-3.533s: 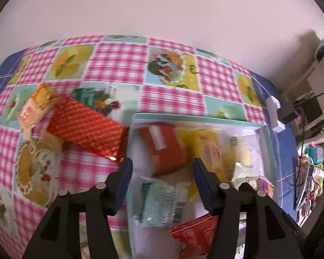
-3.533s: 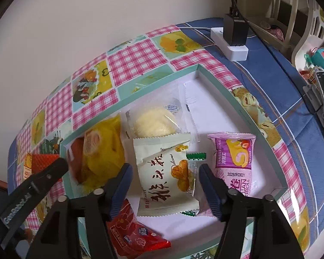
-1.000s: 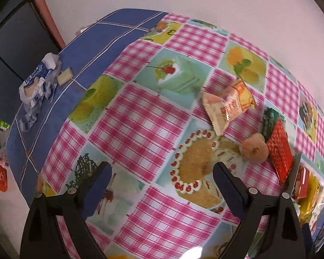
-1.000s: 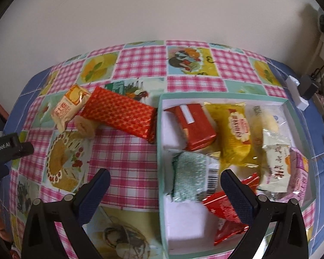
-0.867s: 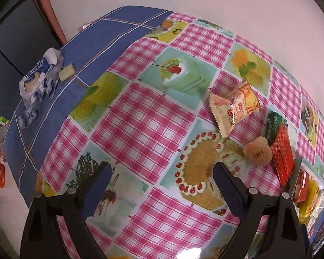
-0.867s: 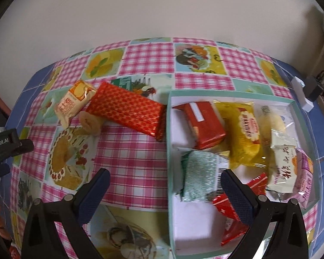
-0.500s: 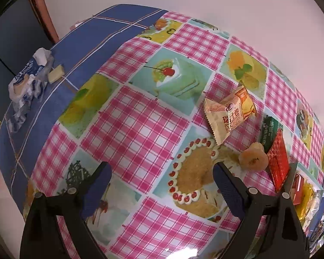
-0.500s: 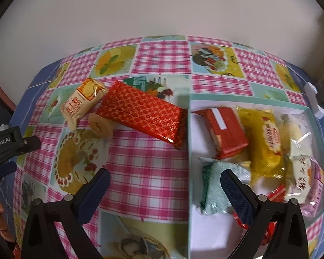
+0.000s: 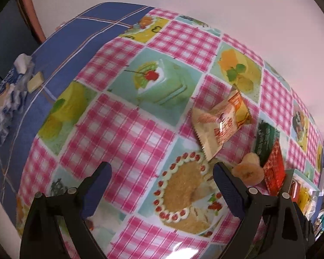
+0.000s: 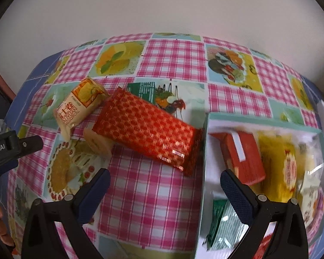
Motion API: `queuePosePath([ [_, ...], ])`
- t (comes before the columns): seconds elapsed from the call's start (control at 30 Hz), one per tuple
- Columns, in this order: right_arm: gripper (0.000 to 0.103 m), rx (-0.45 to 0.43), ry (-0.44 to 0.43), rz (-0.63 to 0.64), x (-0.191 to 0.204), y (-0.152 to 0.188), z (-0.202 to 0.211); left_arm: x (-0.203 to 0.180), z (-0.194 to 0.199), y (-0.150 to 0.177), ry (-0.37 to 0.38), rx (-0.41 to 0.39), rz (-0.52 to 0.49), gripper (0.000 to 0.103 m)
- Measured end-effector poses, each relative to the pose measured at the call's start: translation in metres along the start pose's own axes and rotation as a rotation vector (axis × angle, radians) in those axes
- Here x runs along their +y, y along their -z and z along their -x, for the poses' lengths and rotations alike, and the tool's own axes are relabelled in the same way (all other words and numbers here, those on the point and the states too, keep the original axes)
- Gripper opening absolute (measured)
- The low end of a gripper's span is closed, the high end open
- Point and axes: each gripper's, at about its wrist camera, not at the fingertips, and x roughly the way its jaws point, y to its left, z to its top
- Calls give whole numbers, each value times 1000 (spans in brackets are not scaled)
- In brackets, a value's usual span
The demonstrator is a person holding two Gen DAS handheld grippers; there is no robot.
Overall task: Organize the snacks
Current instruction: 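Move both grippers back over the remaining snacks, then close the left gripper on the yellow bread pack while the right closes on the red wafer bar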
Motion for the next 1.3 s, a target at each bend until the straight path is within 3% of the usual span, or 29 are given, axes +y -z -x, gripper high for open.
queuePosePath([
  [0.23,103,-3,10,103,7,-20,-6,-6,-12,-14,83,-24,-5,95],
  [0.4,103,5,-2,173,10,-31,-13,-17,-16,-21,80,-71,-68,95],
  [0.9,98,9,-23,229,9,-52,-29,-61,-47,-42,93,-21,-223,94],
  [1.0,97,-1,-30,219,8,-56,-28,-64,-51,-45,104,-14,-215,82],
  [1.07,90,-7,-34,229,8,-57,-26,-68,-54,-46,89,-11,-227,72],
  [1.3,86,0,-30,292,22,-58,-24,-74,-56,-45,80,-19,-235,65],
])
